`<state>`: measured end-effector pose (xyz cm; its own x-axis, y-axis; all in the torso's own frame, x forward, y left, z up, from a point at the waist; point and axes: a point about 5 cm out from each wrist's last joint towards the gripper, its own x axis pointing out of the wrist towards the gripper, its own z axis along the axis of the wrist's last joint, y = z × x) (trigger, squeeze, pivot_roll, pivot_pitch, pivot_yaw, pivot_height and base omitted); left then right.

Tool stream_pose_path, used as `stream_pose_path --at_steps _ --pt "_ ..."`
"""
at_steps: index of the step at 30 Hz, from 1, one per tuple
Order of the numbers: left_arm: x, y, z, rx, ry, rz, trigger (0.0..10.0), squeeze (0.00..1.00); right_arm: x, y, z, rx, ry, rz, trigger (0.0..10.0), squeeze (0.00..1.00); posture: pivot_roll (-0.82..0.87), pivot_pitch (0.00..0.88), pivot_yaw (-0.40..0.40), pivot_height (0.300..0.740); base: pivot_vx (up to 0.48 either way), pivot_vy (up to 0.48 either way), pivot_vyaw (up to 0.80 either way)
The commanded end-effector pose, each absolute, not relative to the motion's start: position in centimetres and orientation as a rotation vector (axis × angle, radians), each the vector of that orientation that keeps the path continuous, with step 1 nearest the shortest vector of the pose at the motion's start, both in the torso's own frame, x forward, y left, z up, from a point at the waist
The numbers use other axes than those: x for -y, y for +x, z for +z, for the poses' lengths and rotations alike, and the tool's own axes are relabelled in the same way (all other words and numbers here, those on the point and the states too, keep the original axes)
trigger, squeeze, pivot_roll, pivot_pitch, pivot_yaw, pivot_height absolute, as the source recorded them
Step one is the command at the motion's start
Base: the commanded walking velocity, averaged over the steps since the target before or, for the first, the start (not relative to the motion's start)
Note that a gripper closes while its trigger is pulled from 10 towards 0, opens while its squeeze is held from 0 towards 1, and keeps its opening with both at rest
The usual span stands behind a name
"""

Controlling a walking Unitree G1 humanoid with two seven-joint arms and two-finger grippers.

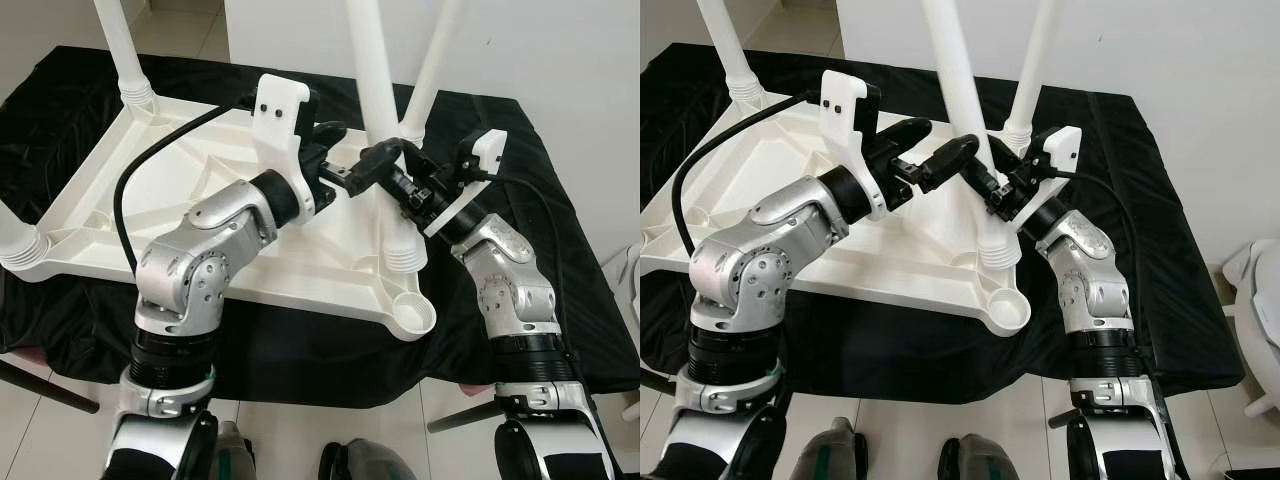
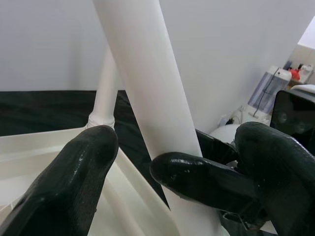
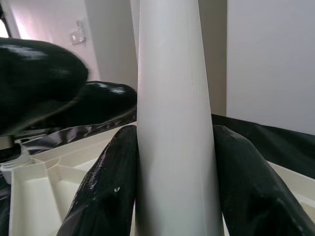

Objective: Building children table

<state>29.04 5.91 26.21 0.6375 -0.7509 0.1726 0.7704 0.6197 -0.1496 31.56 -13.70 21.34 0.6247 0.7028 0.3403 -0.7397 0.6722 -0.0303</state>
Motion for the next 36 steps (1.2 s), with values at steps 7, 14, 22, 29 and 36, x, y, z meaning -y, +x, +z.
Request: stream_pose_path --at_steps 7,14,22,29,36 --pt "-6.2 30.1 25.7 0.024 -0.202 -0.937 10.0 0.00 13.1 30.8 21.3 0.355 0.095 0.906 10.0 0.00 0.01 0.032 -0.056 0.740 0.000 0.000 0.00" --pt "-6.6 30.7 27.0 0.044 -0.272 -0.934 10.0 0.00 12.9 30.2 21.0 0.342 0.075 0.957 10.0 0.00 0.01 0.031 -0.059 0.740 0.000 0.000 0.00" --pt "-7.6 31.5 29.4 0.095 -0.360 -0.934 10.0 0.00 12.6 29.6 20.4 0.318 0.054 0.993 10.0 0.00 0.01 0.023 -0.055 0.740 0.000 0.000 0.00" --pt "-7.0 31.0 29.8 0.085 -0.424 -0.975 10.0 0.00 12.6 29.5 20.4 0.320 0.048 0.994 10.0 0.00 0.01 0.020 -0.054 0.740 0.000 0.000 0.00" --pt "-6.3 30.4 29.4 0.054 -0.422 -1.014 10.0 0.00 12.6 29.6 20.5 0.325 0.045 0.988 10.0 0.00 0.00 0.011 -0.053 0.740 0.000 0.000 0.00"
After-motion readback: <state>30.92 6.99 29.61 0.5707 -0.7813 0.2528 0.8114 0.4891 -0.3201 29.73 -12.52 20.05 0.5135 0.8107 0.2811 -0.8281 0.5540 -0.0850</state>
